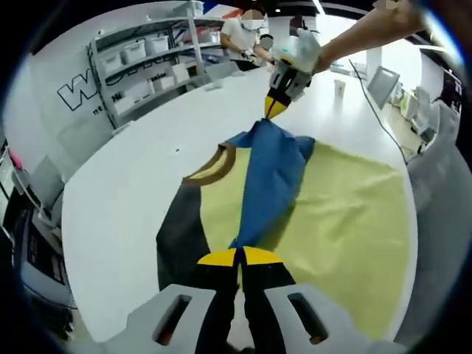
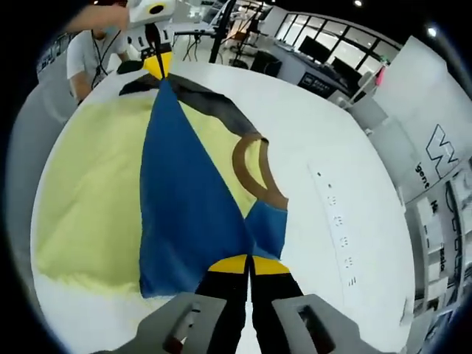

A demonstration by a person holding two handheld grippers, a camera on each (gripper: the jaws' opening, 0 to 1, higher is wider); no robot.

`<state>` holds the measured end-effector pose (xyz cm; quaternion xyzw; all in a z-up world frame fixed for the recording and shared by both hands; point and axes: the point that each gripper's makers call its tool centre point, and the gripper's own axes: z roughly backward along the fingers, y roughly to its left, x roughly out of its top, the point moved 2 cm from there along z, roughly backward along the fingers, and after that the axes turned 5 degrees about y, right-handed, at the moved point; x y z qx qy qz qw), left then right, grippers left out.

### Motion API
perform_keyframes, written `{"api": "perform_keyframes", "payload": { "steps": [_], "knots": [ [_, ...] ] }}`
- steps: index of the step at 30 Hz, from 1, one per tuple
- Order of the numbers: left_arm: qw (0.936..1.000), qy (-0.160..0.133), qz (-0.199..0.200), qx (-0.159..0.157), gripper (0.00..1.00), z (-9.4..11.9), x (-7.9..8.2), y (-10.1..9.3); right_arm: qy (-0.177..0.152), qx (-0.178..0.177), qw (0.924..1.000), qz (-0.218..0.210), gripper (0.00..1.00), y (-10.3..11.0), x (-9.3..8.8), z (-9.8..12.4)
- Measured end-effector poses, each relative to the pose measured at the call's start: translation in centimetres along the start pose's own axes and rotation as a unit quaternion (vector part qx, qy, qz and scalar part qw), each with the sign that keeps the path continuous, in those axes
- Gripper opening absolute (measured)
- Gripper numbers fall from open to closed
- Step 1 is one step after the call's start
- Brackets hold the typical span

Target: Fold the garment on the visible template until the final outline fits inside the template.

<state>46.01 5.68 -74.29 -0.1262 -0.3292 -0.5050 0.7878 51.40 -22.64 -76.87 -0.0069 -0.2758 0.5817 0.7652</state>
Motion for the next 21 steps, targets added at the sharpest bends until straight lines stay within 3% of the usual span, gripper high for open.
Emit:
{"api": "perform_keyframes", "payload": {
  "steps": [7,12,21],
  "knots": [
    [0.9999,-0.005,-0.005,0.013,0.04,1.0,2.4,2.0,0.0,-0.011,0.9999,0.0,0.0,-0.4,0.0,0.2],
    [0.9998,0.007,-0.006,0.018,0.04,0.3,3.7,3.9,0.002,-0.012,0.9999,-0.001,0.0,-0.3,-0.2,0.2],
    [0.9983,0.056,0.014,0.005,0.05,-2.3,3.3,5.5,0.007,-0.034,0.9994,-0.01,0.0,-0.8,-1.0,0.1]
  ]
}}
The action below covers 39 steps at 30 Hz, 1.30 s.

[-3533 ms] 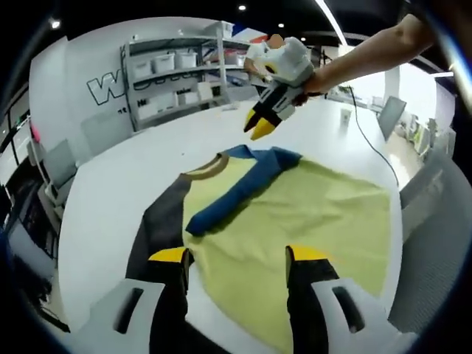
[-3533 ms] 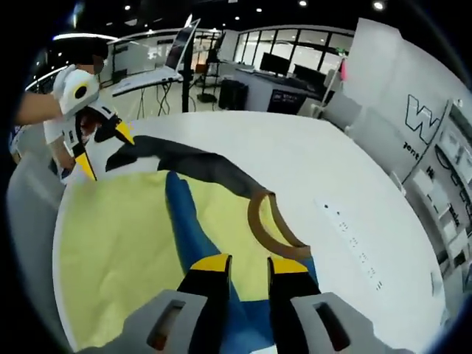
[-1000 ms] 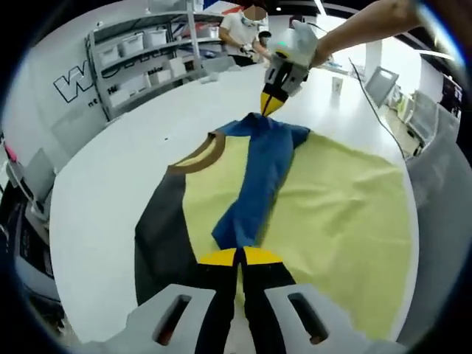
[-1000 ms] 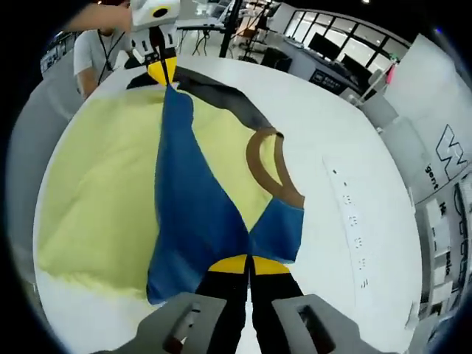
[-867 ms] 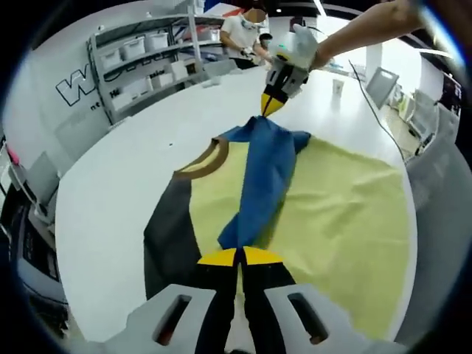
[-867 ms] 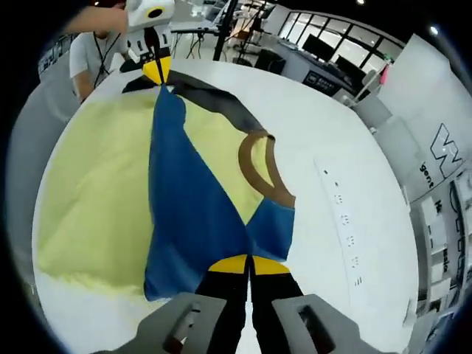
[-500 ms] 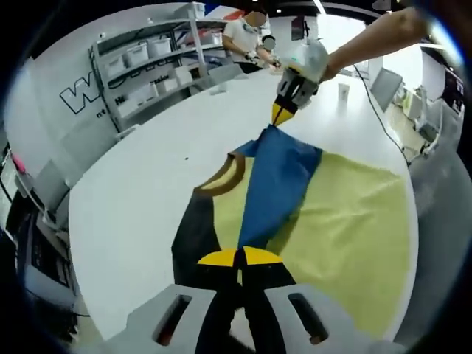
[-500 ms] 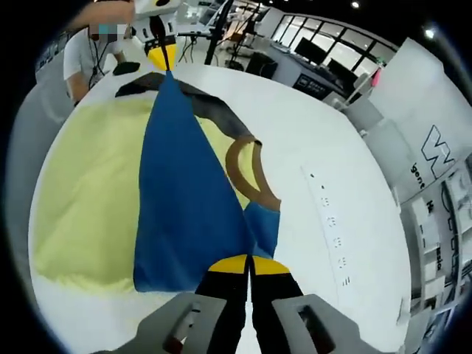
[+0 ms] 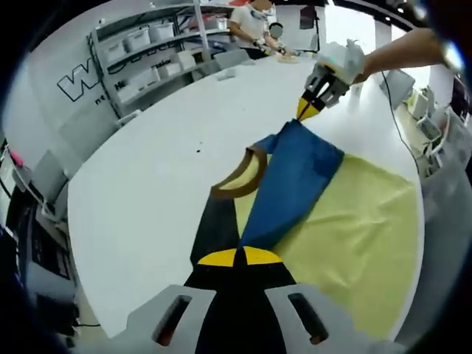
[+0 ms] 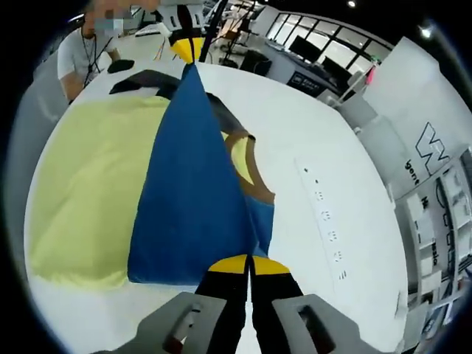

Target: Fold the garment on the visible template until the final outline fits inside the template.

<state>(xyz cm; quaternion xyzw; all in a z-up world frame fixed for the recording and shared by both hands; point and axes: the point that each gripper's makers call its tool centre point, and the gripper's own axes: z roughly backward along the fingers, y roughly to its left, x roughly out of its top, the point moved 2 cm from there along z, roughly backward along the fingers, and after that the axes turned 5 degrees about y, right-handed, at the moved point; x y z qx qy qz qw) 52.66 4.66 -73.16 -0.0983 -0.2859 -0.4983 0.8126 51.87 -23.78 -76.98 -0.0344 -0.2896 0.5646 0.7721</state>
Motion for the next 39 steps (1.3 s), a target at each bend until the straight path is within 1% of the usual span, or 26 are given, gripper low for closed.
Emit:
{"api": "perform_keyframes", "payload": {
  "steps": [3,5,7,12,13,16,18,20,22,23,25,27,28,30,34,35,37,39],
  "knots": [
    [0.9999,0.01,0.01,-0.001,0.05,-0.9,-0.3,0.4,0.002,-0.007,1.0,-0.004,0.0,-0.2,-0.2,-0.2],
    [0.9997,0.022,0.01,0.007,0.05,-1.5,-0.6,0.7,0.006,-0.015,0.9999,-0.006,0.0,-0.3,-0.4,-0.4],
    [0.9996,0.023,0.013,0.009,0.05,-2.0,-0.7,0.7,0.009,-0.021,0.9997,-0.007,0.0,-0.5,-0.5,-0.7],
    [0.9991,0.039,0.01,0.015,0.05,-4.1,-1.1,0.8,0.019,-0.026,0.9994,-0.01,0.0,-0.6,-0.8,-1.3],
    [0.999,0.04,0.011,0.016,0.05,-4.2,-1.1,0.9,0.021,-0.028,0.9993,-0.01,0.0,-0.6,-0.9,-1.4],
    [0.9979,0.034,0.018,0.052,0.08,-4.6,-1.1,1.7,0.028,-0.032,0.999,-0.013,0.0,-0.7,-1.4,-1.8],
    [0.9973,0.034,0.028,0.058,0.13,-4.8,-1.3,1.9,0.029,-0.031,0.9989,-0.019,0.0,-0.7,-1.7,-2.0],
    [0.9973,0.028,0.04,0.056,0.16,-4.9,-1.5,1.8,0.03,-0.031,0.9989,-0.021,0.0,-0.7,-1.9,-2.0],
    [0.9971,0.017,0.067,0.033,0.15,-5.1,-1.7,1.1,0.03,-0.03,0.9988,-0.024,0.0,-0.7,-2.2,-2.2],
    [0.9967,0.017,0.076,0.025,0.14,-5.2,-2.0,0.8,0.03,-0.03,0.9988,-0.026,0.0,-0.7,-2.3,-2.3],
    [0.9964,0.021,0.078,0.027,0.15,-5.3,-2.6,0.7,0.029,-0.03,0.9987,-0.029,0.0,-0.7,-2.3,-2.3],
    [0.996,0.02,0.085,0.02,0.16,-5.5,-3.0,0.3,0.027,-0.029,0.9987,-0.032,0.0,-0.6,-2.3,-2.4],
    [0.9952,0.018,0.096,0.01,0.17,-5.6,-3.2,-0.2,0.028,-0.029,0.9987,-0.031,0.0,-0.6,-2.3,-2.4],
    [0.994,0.013,0.109,0.002,0.19,-5.8,-3.2,-0.7,0.028,-0.029,0.9987,-0.031,0.0,-0.6,-2.4,-2.5],
    [0.9923,0.013,0.123,-0.006,0.22,-6.5,-3.5,-1.4,0.031,-0.028,0.9986,-0.033,0.0,-0.6,-2.6,-2.7],
    [0.9925,0.02,0.12,-0.003,0.21,-6.7,-3.7,-1.5,0.031,-0.029,0.9986,-0.034,0.0,-0.6,-2.7,-2.8],
    [0.9927,0.024,0.118,-0.002,0.17,-7.0,-3.9,-1.6,0.029,-0.029,0.9985,-0.038,0.0,-0.6,-2.7,-2.8],
    [0.9931,0.025,0.115,-0.002,0.04,-7.0,-4.0,-2.0,0.026,-0.029,0.9983,-0.043,0.0,-0.7,-2.8,-2.9]
  ]
}}
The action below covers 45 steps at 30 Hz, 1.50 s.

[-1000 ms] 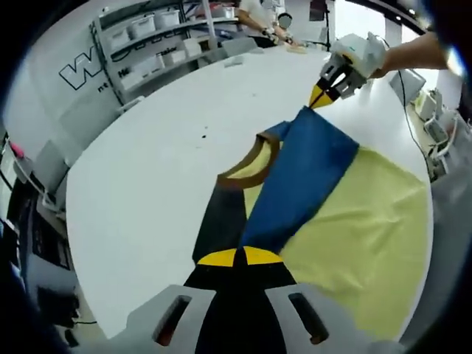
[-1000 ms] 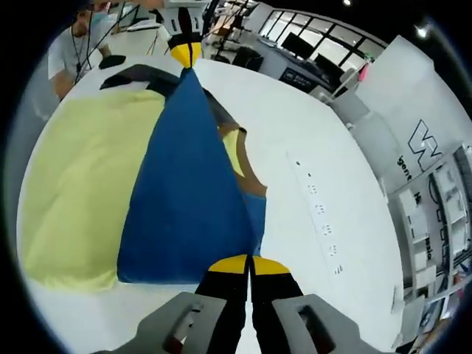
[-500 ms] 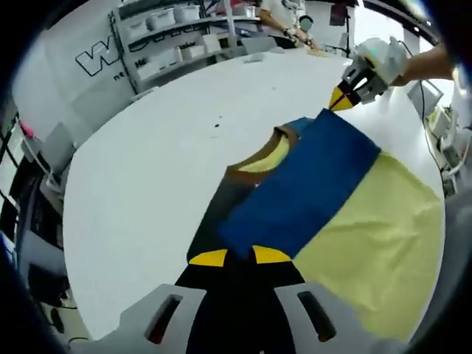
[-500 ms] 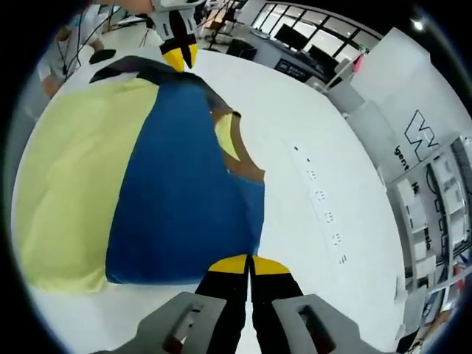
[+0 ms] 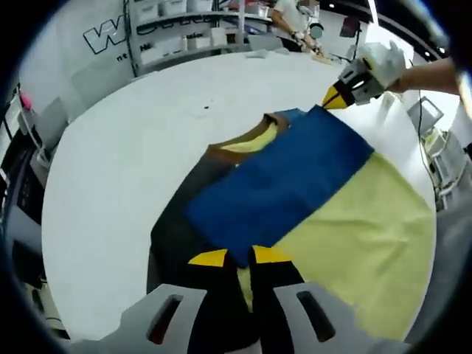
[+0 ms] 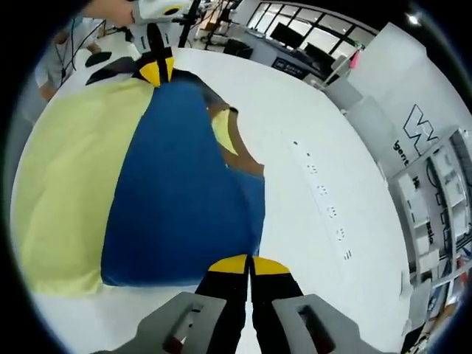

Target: Fold the garment on the visible template until the final outline fits inside the template.

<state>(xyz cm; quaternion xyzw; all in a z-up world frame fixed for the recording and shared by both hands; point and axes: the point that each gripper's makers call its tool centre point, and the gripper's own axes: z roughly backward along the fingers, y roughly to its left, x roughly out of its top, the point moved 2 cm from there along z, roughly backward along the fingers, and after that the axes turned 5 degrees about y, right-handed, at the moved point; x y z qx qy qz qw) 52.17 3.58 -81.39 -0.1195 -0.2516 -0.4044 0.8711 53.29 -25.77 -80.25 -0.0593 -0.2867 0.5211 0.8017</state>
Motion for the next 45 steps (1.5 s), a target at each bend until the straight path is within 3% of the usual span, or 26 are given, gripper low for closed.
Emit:
{"api": "perform_keyframes", "payload": {
  "steps": [5,18,27,30,32,38,45],
  "knots": [
    [0.9998,0.003,0.015,-0.016,0.04,-0.1,-0.3,-0.7,0.003,0.0,0.9999,-0.012,0.0,-0.2,-0.7,-0.4],
    [0.9995,-0.014,0.024,-0.012,0.04,0.5,-0.8,-0.6,0.015,0.007,0.9985,-0.051,0.0,1.0,-1.6,-1.8],
    [0.9991,-0.024,0.032,-0.013,0.04,1.2,-1.3,-0.8,0.013,-0.02,0.9975,-0.067,0.04,0.4,-2.7,-0.2],
    [0.9986,-0.034,0.038,-0.012,0.04,1.8,-1.2,-0.9,-0.004,-0.016,0.9959,-0.089,0.07,0.6,-2.7,0.7],
    [0.9981,-0.046,0.041,-0.007,0.04,2.4,-1.1,-1.0,-0.036,-0.012,0.9928,-0.113,0.11,0.8,-1.9,1.5],
    [0.997,-0.065,0.041,0.004,0.1,3.7,-1.1,-1.1,-0.072,-0.001,0.9873,-0.141,0.2,2.1,-0.8,3.4],
    [0.9934,-0.096,0.053,0.033,0.25,5.7,-1.6,-1.0,-0.098,0.007,0.9822,-0.16,0.3,3.9,-0.2,5.0]
  ]
}}
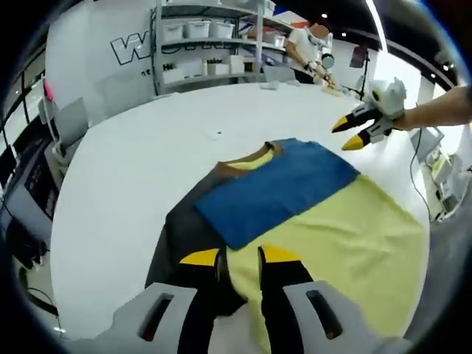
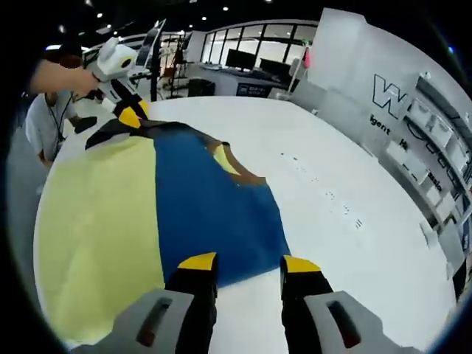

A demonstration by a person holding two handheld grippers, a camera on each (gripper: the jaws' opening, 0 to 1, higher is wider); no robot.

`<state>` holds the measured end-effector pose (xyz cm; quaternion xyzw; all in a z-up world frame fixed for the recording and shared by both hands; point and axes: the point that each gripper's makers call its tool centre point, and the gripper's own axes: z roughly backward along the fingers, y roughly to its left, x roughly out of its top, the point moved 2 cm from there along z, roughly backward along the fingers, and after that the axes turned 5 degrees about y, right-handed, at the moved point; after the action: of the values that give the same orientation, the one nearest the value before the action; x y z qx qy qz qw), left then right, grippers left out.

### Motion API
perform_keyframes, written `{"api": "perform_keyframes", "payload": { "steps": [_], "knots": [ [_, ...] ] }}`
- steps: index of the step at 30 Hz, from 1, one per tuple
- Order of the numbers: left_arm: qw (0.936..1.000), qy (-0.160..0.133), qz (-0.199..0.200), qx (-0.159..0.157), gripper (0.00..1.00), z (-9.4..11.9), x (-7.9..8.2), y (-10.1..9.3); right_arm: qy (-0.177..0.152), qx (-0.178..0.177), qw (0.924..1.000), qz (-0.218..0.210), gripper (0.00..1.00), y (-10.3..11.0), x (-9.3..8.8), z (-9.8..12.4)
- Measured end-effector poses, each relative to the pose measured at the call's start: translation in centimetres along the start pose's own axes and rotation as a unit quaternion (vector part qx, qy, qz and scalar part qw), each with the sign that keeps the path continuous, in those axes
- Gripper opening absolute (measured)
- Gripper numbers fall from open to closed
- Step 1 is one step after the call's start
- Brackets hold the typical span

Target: Fold the garment on the visible template until the final outline fits inside the template.

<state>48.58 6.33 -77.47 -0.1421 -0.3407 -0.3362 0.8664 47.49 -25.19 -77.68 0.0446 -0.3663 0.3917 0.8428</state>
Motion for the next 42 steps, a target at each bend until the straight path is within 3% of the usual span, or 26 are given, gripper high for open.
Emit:
{"api": "perform_keyframes", "payload": {
  "steps": [7,18,42],
  "knots": [
    [0.9996,-0.019,0.005,0.02,0.34,2.2,-0.4,-0.1,-0.031,-0.009,0.9994,-0.016,0.4,1.3,1.4,1.9],
    [0.9975,-0.053,0.0,0.045,0.41,6.1,-1.0,-0.1,-0.05,-0.025,0.9979,-0.034,0.55,3.3,1.6,5.2],
    [0.9962,-0.067,0.005,0.055,0.58,10.4,-4.8,-0.6,-0.084,-0.039,0.993,-0.074,0.8,9.2,0.8,10.2]
  ]
}}
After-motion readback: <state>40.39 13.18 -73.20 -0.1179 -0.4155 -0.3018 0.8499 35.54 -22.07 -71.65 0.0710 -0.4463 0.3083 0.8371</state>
